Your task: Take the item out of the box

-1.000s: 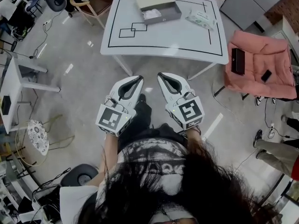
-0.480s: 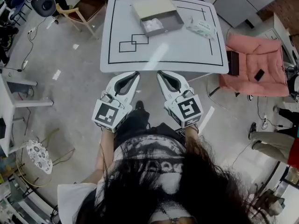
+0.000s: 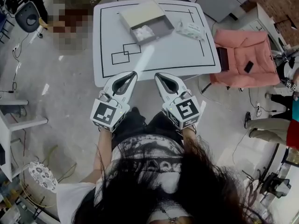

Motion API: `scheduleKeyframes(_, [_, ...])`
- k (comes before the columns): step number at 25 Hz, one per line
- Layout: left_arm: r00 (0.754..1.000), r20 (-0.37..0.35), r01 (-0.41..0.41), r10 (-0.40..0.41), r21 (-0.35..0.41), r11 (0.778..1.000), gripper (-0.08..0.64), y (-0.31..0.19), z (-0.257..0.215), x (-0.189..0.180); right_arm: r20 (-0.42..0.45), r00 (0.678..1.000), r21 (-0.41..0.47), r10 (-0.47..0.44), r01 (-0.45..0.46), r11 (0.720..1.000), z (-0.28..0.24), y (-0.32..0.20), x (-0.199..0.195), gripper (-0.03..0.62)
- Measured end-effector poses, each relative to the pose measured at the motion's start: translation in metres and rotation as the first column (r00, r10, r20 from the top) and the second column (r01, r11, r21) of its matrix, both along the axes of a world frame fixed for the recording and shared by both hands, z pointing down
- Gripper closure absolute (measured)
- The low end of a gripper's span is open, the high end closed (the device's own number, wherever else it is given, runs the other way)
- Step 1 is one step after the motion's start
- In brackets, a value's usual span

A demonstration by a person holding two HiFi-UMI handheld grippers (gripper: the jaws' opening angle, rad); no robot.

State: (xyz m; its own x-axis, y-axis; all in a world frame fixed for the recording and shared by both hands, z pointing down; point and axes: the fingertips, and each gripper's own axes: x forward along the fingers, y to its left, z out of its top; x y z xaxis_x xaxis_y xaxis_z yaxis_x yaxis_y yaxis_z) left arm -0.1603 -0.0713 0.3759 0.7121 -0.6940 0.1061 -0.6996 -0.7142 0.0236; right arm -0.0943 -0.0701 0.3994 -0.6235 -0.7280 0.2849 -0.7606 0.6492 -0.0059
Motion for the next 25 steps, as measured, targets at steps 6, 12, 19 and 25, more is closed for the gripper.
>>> scheduleKeyframes(6, [0.999,-0.015,-0.035,0.034,-0.025,0.999,0.56,-0.016,0.009,0.01,-0.022,0.999,-0.028,0.037,-0.038,0.999,0.008,-0.014,0.011,0.601])
scheduleKeyframes(12, [1.0,-0.013,-0.004,0.004,-0.039,0.999,0.56,-0.037,0.016,0.012,-0.024,1.0,-0.043,0.004,-0.005,0.999,0.016,-0.044,0.015,0.601])
scheduleKeyframes(19, [0.993,0.006,0.118,-0.118,-0.051,0.992,0.56,-0.089,0.021,0.003,-0.004,0.996,-0.053,-0.087,0.087,0.995,0.025,-0.107,0.014,0.601])
scheduleKeyframes(25, [0.985,0.013,0.175,-0.174,-0.043,0.984,0.56,-0.142,0.017,0.024,-0.008,0.987,-0.071,-0.163,0.162,0.984,0.033,-0.167,0.026,0.601])
